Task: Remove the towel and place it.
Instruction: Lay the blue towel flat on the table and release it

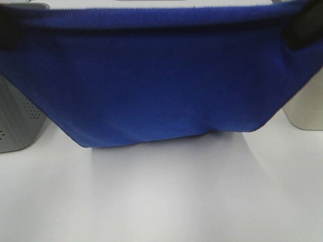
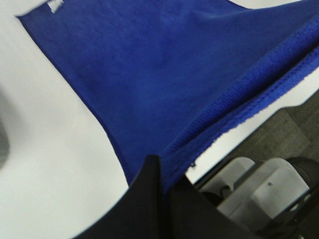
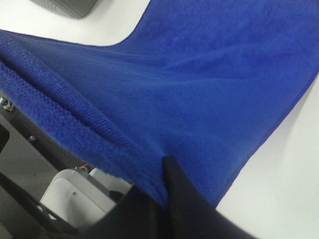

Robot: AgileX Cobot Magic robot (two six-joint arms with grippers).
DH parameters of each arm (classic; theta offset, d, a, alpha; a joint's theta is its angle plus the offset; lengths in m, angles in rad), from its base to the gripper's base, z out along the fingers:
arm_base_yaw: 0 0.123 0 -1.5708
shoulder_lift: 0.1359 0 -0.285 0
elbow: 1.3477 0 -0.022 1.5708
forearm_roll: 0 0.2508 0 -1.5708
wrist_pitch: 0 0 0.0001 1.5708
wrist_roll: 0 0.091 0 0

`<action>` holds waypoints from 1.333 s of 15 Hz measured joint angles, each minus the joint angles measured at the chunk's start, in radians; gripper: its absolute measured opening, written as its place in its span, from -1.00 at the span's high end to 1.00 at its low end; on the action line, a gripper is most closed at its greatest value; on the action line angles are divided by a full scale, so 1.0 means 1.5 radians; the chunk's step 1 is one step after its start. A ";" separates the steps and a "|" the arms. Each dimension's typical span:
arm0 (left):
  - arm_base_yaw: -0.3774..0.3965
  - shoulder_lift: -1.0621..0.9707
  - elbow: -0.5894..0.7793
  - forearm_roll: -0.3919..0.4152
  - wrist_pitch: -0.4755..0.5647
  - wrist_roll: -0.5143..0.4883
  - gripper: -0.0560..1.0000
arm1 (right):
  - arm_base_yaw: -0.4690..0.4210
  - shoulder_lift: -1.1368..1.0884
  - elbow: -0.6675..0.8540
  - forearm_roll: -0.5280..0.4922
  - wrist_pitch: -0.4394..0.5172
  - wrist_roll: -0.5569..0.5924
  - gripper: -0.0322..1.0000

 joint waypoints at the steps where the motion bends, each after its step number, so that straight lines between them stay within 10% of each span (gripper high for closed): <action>1: 0.000 0.000 0.000 0.000 0.000 0.000 0.89 | 0.000 0.000 0.000 0.000 0.000 0.000 0.91; 10: 0.000 -0.101 0.370 -0.097 -0.006 0.013 0.89 | 0.000 -0.089 0.353 0.060 -0.001 0.023 0.91; 20: 0.000 0.119 0.435 -0.126 -0.021 0.047 0.89 | -0.001 0.143 0.444 0.073 -0.003 -0.009 0.91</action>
